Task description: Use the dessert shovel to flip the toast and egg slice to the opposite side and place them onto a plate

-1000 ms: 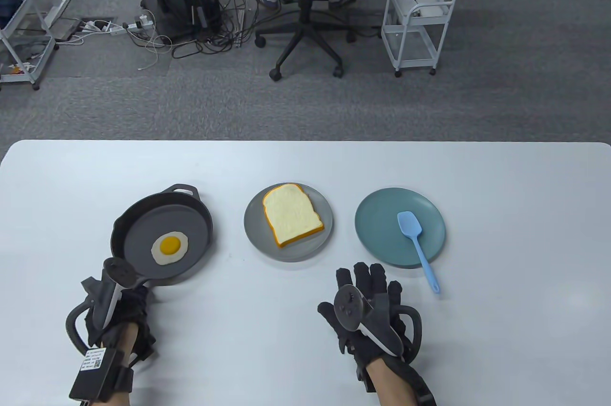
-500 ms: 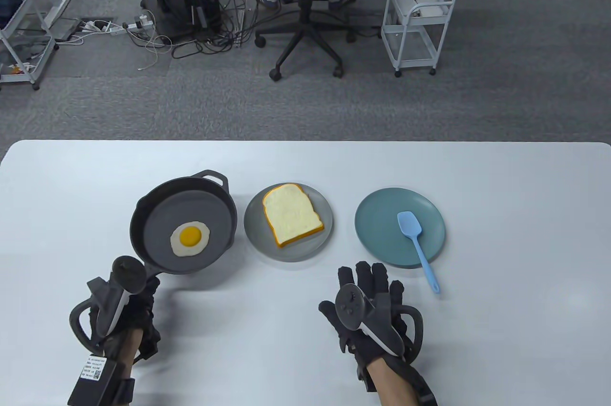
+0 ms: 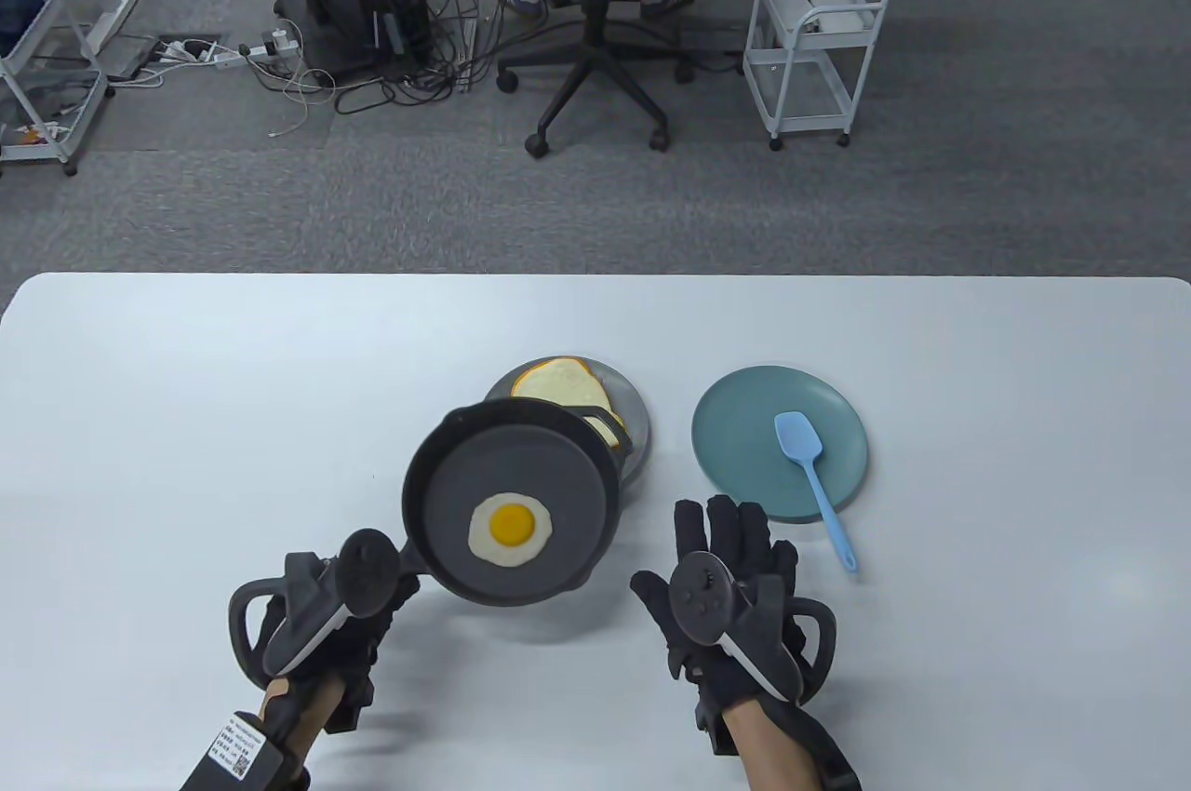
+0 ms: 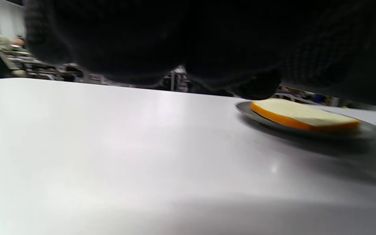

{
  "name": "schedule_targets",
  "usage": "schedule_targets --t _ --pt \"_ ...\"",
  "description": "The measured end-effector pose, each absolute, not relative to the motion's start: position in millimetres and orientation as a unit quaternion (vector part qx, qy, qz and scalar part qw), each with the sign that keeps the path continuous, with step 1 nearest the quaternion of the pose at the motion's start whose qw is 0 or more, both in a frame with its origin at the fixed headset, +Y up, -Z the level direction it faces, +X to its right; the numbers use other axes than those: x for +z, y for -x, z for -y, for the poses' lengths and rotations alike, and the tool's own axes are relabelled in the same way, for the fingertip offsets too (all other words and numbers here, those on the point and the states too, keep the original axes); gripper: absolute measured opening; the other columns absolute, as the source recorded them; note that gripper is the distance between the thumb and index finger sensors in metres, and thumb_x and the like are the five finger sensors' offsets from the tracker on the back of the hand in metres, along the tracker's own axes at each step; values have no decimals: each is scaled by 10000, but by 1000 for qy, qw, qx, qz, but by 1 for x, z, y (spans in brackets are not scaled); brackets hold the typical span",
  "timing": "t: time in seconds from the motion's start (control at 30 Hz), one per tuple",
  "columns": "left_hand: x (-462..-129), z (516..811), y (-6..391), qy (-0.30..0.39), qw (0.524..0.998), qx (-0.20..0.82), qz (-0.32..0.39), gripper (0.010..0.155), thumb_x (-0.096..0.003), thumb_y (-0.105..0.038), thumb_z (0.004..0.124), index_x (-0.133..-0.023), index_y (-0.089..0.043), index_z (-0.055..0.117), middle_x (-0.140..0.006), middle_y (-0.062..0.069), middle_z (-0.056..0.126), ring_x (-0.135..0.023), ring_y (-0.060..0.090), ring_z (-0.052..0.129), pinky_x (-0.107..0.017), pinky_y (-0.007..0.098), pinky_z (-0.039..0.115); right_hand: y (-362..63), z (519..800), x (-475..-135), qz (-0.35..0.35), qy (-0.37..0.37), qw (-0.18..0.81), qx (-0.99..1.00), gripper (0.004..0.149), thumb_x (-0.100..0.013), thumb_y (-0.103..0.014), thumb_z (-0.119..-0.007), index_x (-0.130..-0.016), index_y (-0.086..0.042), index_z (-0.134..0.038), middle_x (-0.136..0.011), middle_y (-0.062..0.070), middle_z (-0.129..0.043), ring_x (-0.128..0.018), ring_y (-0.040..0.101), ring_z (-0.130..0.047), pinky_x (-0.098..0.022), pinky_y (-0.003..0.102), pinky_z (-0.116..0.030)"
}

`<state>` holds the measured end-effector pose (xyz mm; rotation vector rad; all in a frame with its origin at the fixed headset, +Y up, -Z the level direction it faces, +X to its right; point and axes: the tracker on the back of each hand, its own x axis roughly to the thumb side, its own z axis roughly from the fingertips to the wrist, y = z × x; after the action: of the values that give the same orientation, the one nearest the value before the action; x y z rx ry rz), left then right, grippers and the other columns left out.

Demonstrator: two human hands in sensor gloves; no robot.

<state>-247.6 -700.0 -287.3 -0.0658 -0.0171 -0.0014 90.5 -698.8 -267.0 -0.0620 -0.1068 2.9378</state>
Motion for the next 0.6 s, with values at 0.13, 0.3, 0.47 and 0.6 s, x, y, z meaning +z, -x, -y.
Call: schedule_targets --t 0.13,0.3,0.47,0.6 --pt "-287 711 228 99 990 -11 103 402 -325 -586 827 -605 -327 955 -253 -155 1002 -156 152 1007 -365 407 888 -91 699 -267 40 19 104 994 866 -403 -700 -590 -1122 -237 -456 -1260 135 -474 -1133 436 -411 -739 692 -404" --pt "-285 721 213 135 976 -13 172 402 -316 -586 828 -603 -334 955 -259 -154 1006 -178 156 1017 -396 412 883 -90 701 -268 29 15 102 994 867 -404 -699 -590 -1122 -230 -460 -1259 136 -477 -1132 436 -409 -739 694 -398" --pt "-285 727 208 138 971 -46 190 398 -301 -584 834 -604 -355 953 -291 -157 1027 -231 166 1041 -466 425 869 -89 703 -269 17 15 109 994 869 -405 -697 -594 -1121 -223 -459 -1258 138 -477 -1132 436 -411 -738 694 -399" --pt "-287 732 212 136 972 -81 173 395 -305 -568 842 -635 -377 945 -372 -148 1053 -358 177 1078 -588 466 816 -87 704 -269 12 11 107 994 868 -406 -694 -598 -1120 -219 -467 -1259 144 -468 -1132 439 -405 -738 698 -390"
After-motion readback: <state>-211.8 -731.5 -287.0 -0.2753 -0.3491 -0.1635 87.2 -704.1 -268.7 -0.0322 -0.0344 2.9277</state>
